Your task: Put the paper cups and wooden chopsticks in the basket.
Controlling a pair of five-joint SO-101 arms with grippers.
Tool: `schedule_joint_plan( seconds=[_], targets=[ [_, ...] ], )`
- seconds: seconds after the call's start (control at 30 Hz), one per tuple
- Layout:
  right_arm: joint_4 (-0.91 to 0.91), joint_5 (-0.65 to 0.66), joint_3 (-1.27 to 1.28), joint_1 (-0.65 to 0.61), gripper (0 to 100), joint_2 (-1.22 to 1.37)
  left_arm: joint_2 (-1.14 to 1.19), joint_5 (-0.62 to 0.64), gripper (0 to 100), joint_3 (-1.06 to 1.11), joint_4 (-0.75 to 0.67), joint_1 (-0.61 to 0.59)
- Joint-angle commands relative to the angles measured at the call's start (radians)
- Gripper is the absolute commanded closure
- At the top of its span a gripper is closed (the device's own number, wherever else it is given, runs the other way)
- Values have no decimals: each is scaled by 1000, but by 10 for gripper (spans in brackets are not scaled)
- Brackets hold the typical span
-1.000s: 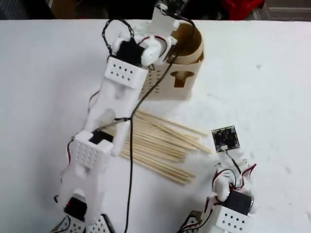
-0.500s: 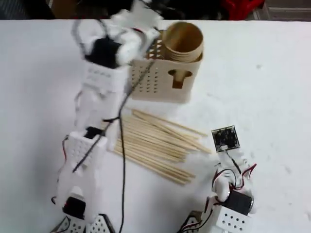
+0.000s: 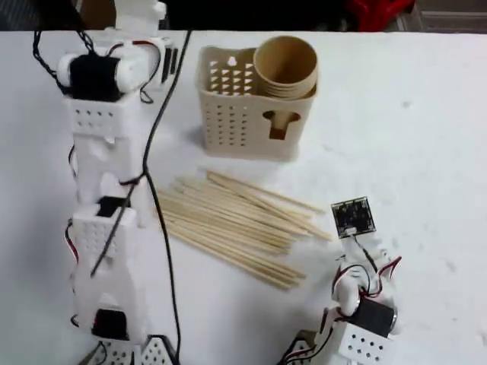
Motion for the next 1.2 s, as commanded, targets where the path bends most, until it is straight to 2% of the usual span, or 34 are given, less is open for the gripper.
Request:
schedule_joint_plan(
  seconds=[0.0,0.1,0.63,0.73,0.87,1.1,1.17],
  targets=[
    [-12,12,8,-10,978,-7,-65,28,789,110,5,-8],
    [-12,12,8,-10,978,-7,-65,31,752,149,0,-2],
    [-10,12,8,-8,978,-7,-65,32,752,153,-26,77],
    [-10,12,8,-8,978,-7,-45,34,752,173,-55,77],
    [-10,12,8,-8,978,-7,16,95,752,235,-112,70],
    [-10,12,8,-8,978,-7,113,109,756,230,-106,81],
    [-10,12,8,-8,978,-7,116,104,792,238,-104,88]
  ],
)
